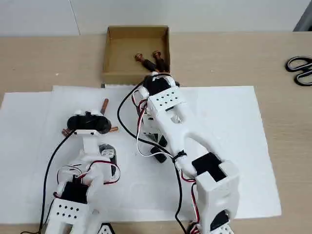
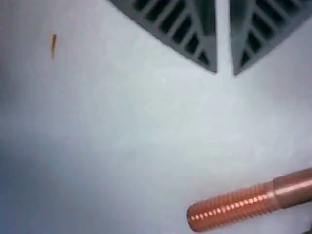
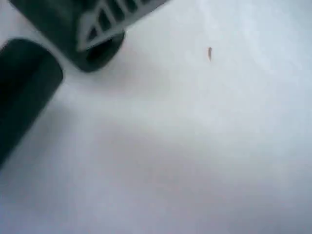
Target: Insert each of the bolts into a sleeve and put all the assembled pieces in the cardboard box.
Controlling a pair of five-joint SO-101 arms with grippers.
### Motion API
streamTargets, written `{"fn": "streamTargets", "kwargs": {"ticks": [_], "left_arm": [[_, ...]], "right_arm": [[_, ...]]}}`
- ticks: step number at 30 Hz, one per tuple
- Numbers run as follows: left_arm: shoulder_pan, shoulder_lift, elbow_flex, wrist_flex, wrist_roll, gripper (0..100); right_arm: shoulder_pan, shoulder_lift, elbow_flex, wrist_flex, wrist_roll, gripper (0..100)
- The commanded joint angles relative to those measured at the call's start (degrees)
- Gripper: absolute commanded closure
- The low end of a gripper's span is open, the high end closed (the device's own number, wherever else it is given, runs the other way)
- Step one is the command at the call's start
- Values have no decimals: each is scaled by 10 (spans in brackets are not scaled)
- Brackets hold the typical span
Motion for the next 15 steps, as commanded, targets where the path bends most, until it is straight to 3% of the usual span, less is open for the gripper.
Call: {"fn": "streamTargets", "kwargs": {"ticks": [1, 15], "left_arm": [[-2, -6, -4, -13, 1, 994], [-3, -6, -4, -13, 1, 994]], "right_arm": [[17, -27, -2, -29, 2, 824], [24, 39, -4, -36, 19, 824]]}}
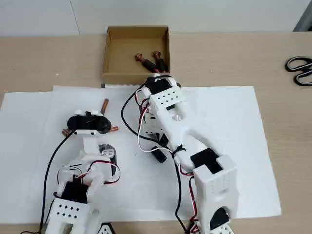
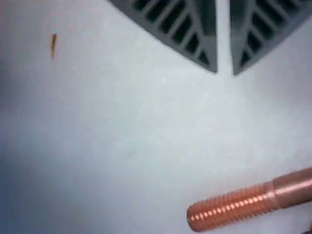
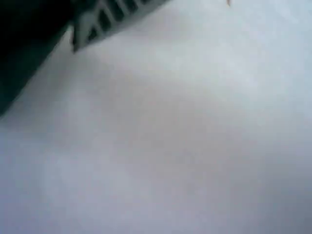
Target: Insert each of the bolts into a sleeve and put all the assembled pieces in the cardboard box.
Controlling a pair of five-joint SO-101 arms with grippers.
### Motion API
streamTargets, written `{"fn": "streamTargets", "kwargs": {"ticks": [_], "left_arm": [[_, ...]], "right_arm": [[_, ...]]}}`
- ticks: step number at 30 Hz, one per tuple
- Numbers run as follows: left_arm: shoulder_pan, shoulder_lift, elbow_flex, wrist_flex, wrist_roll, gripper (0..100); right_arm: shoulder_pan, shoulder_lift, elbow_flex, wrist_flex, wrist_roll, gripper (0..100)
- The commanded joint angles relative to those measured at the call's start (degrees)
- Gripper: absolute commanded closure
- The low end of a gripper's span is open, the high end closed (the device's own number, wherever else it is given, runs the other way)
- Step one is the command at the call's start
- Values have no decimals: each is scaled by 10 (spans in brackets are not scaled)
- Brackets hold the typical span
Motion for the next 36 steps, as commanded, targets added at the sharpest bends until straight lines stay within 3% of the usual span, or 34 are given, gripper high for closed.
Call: {"fn": "streamTargets", "kwargs": {"ticks": [1, 15, 20, 27, 36], "left_arm": [[-3, -6, -4, -13, 1, 994], [-3, -6, -4, -13, 1, 994], [-3, -6, -4, -13, 1, 994], [-3, -6, -4, -13, 1, 994], [-1, -6, -4, -13, 1, 994]], "right_arm": [[7, -3, -4, -13, 6, 824], [7, 44, -4, -39, 9, 825], [7, 51, -5, -41, 9, 995], [14, 42, -10, -28, 10, 996], [17, -101, -67, 59, 36, 996]]}}
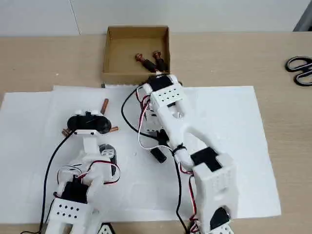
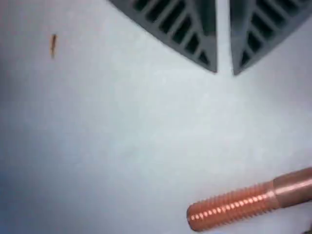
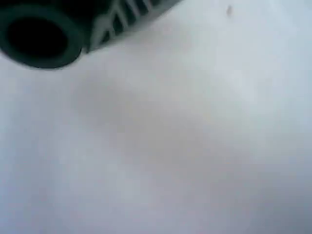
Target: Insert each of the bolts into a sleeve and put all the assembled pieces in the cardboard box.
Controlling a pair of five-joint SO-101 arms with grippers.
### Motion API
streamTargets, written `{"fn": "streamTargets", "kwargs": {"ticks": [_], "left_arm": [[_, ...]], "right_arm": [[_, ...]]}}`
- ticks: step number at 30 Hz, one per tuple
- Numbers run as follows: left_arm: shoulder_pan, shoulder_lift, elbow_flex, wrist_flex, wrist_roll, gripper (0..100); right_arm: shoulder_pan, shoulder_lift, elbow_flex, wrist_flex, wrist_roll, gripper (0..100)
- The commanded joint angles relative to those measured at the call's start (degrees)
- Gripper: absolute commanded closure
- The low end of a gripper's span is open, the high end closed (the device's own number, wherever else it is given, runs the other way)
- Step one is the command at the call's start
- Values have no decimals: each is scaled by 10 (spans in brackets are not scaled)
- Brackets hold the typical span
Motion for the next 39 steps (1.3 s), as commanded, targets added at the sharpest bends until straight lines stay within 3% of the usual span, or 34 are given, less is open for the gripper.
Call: {"fn": "streamTargets", "kwargs": {"ticks": [1, 8, 16, 21, 31, 39], "left_arm": [[0, -6, -4, -13, 1, 994], [-10, -2, -19, -11, 5, 993], [-27, 11, -207, 100, 36, 994], [-27, 122, -325, 164, 39, 994], [-30, 401, -611, 298, 125, 994], [-108, 512, -705, 309, 237, 994]], "right_arm": [[16, -112, -25, 15, 29, 996], [98, -261, 16, 15, 78, 996], [188, -400, 160, 15, 82, 996], [234, -475, 269, 11, 82, 996], [312, -592, 438, 8, 82, 996], [381, -675, 494, 8, 84, 996]]}}
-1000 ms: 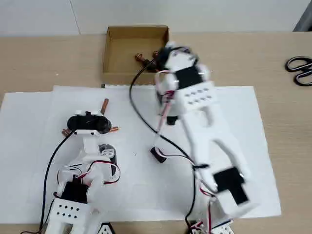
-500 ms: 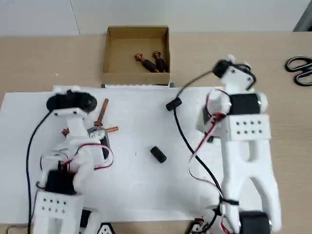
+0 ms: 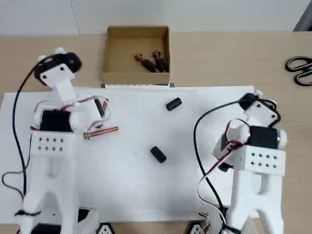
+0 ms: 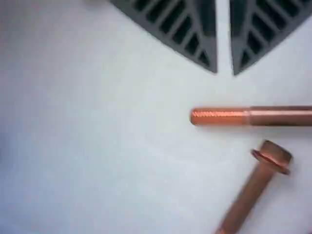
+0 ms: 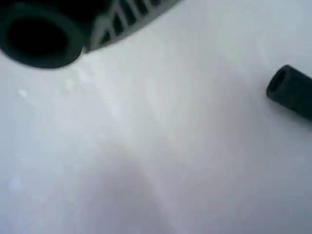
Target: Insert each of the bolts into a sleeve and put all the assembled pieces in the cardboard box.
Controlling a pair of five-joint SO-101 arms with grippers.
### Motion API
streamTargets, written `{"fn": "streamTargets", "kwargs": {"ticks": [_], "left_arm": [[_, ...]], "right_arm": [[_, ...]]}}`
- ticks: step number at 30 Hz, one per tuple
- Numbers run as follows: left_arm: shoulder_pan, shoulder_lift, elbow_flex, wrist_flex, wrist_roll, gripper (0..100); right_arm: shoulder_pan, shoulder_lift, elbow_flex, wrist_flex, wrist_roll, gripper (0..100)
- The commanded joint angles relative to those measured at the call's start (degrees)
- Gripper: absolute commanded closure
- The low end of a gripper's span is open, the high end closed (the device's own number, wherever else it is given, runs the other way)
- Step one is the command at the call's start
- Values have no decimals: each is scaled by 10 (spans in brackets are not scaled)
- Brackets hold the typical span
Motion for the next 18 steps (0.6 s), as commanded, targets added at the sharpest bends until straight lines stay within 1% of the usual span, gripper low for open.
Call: {"fn": "streamTargets", "kwargs": {"ticks": [1, 5, 8, 9, 13, 18], "left_arm": [[-37, 28, -36, 1, 69, 994], [-74, 50, -34, 4, 171, 994], [-76, 61, -32, 4, 284, 993], [-76, 62, -32, 4, 306, 993], [-74, 74, -31, 0, 349, 993], [-76, 121, -31, -24, 353, 993]], "right_arm": [[35, -47, 0, 0, 18, 996], [68, -73, 0, 0, 43, 996], [88, -80, 0, -3, 49, 996], [93, -81, 1, -4, 49, 996], [100, -81, 1, -7, 49, 996], [100, -80, 1, -7, 48, 996]]}}
